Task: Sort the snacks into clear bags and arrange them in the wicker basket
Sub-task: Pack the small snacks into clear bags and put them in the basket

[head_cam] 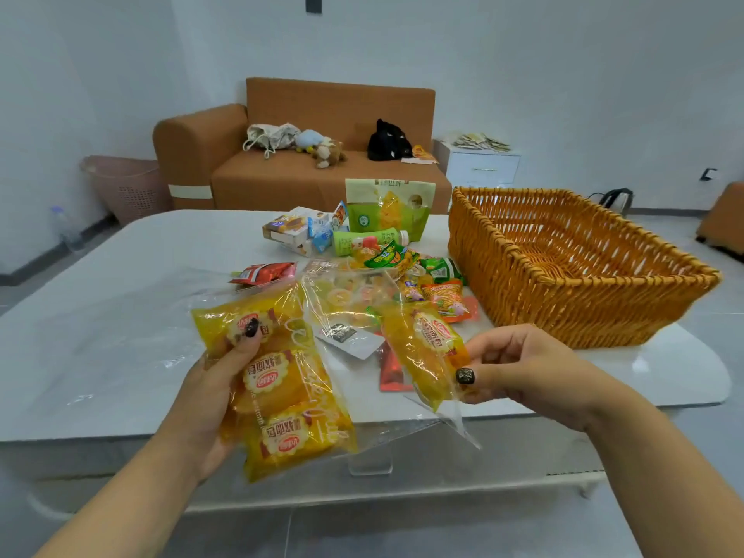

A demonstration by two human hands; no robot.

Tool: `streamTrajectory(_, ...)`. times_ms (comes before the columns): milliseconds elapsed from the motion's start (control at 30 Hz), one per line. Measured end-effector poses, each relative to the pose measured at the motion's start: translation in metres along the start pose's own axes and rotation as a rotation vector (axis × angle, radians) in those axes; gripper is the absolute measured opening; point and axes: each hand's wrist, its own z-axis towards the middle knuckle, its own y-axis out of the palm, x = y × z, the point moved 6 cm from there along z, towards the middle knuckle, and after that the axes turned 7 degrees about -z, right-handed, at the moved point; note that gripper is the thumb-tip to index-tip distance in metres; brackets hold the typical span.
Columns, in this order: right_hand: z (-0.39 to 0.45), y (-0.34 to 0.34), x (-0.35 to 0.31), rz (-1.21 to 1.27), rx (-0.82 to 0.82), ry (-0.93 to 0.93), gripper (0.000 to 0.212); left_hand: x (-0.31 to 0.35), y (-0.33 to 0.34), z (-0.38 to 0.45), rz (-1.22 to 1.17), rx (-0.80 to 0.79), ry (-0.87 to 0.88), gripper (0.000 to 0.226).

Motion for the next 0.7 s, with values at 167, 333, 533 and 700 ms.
streamTrajectory(167,0.007,0.005,-0.007,-0.153,-0.029,0.003,0.025,-0.005,0.002,0.000,0.017,-0.036,-0.049,0.039)
streamTrajectory(333,0.020,0.019,-0.002,-0.249,0.037,-0.016,0.017,-0.015,0.010,-0.001,0.070,-0.061,-0.116,0.042)
streamTrajectory(533,0.016,0.015,-0.015,-0.299,-0.022,-0.074,0.013,-0.004,0.004,0.003,0.134,0.004,-0.073,0.056)
streamTrajectory(700,0.006,-0.006,-0.014,-0.201,-0.016,-0.020,0.025,0.004,0.000,0.004,0.099,0.002,-0.067,0.045)
